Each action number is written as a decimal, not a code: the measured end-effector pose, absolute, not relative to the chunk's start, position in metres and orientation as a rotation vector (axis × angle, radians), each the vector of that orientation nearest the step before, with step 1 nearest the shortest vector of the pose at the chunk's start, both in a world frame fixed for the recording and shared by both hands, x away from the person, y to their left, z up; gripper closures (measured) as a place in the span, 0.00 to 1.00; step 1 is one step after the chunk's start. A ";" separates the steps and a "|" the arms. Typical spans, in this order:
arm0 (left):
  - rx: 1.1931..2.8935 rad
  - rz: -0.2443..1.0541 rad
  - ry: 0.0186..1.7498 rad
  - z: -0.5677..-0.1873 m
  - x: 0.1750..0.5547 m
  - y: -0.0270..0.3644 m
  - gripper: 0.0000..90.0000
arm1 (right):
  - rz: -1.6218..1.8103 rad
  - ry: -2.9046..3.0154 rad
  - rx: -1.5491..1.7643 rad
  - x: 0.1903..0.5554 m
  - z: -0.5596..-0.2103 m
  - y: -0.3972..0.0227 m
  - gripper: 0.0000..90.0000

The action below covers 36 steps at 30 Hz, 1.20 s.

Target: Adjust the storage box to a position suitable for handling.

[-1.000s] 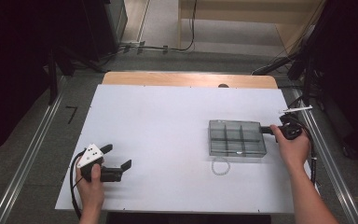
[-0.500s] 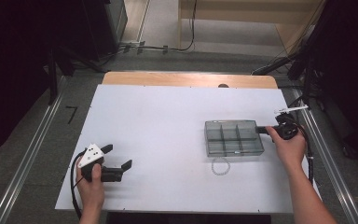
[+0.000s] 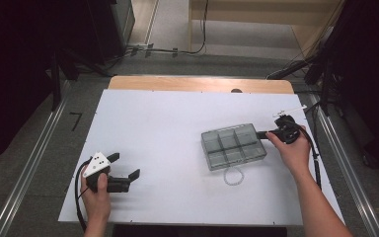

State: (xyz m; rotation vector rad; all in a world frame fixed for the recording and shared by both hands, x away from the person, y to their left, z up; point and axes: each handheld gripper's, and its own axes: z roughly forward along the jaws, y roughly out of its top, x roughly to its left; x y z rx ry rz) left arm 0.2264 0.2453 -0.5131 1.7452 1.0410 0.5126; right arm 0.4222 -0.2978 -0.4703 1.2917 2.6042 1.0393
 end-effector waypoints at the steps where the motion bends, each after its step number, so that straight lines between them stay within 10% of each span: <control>1: 1.746 0.512 1.041 -0.513 0.226 0.245 0.00 | 1.031 2.606 1.285 0.422 -0.470 -0.294 0.98; 36: 1.751 0.508 1.037 -0.513 0.227 0.244 0.00 | 1.099 2.739 1.024 0.378 -0.479 -0.211 0.98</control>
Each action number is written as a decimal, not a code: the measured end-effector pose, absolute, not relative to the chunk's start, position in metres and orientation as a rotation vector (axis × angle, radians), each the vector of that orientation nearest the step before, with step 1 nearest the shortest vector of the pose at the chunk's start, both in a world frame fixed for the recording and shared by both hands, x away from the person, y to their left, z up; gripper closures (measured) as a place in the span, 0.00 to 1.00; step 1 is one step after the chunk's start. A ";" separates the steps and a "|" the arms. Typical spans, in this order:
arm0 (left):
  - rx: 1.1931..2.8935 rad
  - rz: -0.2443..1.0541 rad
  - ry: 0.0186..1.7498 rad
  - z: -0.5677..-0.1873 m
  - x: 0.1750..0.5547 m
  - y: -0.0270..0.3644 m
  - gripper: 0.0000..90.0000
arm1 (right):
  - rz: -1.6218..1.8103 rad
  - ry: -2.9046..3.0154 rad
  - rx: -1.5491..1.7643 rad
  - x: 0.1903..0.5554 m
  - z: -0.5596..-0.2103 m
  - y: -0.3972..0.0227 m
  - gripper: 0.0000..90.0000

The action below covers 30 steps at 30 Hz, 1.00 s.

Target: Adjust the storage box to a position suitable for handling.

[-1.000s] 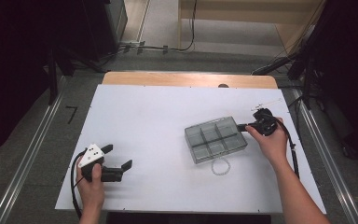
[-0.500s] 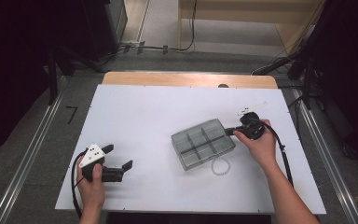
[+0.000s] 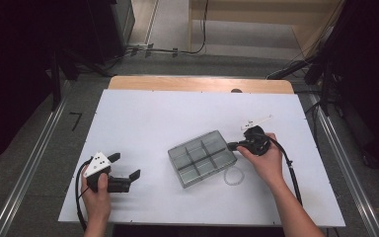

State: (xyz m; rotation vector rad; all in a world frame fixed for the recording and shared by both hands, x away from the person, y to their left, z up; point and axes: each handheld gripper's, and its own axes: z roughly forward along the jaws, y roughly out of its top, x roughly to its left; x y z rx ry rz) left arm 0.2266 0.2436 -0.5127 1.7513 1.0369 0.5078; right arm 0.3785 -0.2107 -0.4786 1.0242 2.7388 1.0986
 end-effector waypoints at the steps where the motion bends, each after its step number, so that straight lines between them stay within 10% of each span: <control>1: 1.751 0.508 1.037 -0.513 0.227 0.243 0.00 | 1.107 2.742 1.022 0.376 -0.479 -0.209 0.98; 30: 1.747 0.548 1.042 -0.507 0.225 0.240 0.00 | 1.204 2.736 0.970 0.310 -0.489 -0.176 0.98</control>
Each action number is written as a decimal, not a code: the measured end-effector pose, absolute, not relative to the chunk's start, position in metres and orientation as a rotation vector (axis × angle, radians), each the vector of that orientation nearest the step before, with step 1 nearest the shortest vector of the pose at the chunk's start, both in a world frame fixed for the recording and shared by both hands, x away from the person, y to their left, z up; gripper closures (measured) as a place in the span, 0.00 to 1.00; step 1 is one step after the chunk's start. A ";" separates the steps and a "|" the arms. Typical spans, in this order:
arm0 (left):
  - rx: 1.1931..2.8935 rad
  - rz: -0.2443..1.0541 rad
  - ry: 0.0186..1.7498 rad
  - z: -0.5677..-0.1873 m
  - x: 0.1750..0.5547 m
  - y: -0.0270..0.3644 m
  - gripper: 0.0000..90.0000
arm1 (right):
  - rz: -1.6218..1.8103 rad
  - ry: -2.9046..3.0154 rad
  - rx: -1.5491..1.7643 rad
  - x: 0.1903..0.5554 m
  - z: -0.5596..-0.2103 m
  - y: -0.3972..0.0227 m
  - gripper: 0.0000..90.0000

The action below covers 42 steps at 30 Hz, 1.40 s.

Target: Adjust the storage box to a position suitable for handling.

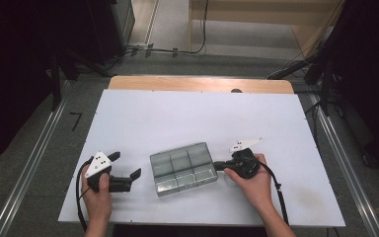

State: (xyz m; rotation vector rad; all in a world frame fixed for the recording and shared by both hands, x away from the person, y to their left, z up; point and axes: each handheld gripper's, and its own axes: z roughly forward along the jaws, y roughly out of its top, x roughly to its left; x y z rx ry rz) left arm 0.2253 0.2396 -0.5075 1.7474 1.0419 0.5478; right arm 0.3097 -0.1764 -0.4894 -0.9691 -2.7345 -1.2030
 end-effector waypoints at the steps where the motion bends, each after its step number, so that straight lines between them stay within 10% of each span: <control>1: 1.744 0.545 1.043 -0.507 0.225 0.240 0.00 | -1.203 -2.736 -0.963 0.307 -0.490 -0.175 0.98; 27: 1.566 0.405 1.159 -0.500 0.233 0.248 0.15 | -1.258 -2.782 -0.691 0.237 -0.499 -0.134 0.98; 42: 1.675 0.307 1.171 -0.503 0.233 0.251 0.99 | -1.529 -2.758 -0.735 0.233 -0.481 -0.189 0.31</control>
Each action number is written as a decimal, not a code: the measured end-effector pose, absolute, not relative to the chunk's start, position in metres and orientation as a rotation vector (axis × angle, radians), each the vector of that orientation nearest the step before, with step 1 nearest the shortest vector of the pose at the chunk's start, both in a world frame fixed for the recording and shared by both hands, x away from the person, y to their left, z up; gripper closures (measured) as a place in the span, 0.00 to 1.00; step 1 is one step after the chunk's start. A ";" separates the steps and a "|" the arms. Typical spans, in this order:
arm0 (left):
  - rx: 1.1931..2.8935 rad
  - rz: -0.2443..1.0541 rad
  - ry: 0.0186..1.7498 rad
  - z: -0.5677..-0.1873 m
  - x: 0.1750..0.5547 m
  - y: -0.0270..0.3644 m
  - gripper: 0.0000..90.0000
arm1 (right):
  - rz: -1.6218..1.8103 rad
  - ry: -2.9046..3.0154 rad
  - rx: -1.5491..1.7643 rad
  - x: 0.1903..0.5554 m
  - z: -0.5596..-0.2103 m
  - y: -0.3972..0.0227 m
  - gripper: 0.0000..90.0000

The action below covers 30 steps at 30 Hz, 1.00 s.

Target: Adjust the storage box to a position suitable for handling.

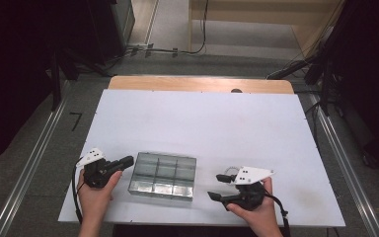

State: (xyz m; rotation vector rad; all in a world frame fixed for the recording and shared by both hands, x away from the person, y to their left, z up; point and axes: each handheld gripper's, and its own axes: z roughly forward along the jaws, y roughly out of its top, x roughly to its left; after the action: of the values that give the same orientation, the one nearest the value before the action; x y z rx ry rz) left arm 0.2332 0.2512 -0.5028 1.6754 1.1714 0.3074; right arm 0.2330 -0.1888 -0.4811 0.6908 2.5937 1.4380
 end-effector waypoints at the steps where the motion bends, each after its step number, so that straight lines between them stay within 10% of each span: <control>1: 1.694 0.272 1.170 -0.505 0.233 0.250 0.99 | 1.464 2.581 0.713 0.234 -0.481 -0.193 0.26; 10: 1.692 0.194 1.217 -0.510 0.217 0.251 1.00 | 1.525 2.554 0.776 0.241 -0.481 -0.213 0.01; 30: 1.760 0.125 1.136 -0.511 0.209 0.220 1.00 | 1.492 2.474 0.852 0.241 -0.476 -0.231 0.09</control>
State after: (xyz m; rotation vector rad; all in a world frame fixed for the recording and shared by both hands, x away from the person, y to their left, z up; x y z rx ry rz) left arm 0.2090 0.2198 -0.5108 1.7604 1.1355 0.1255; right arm 0.2409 -0.2310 -0.4763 0.8516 2.4740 1.4917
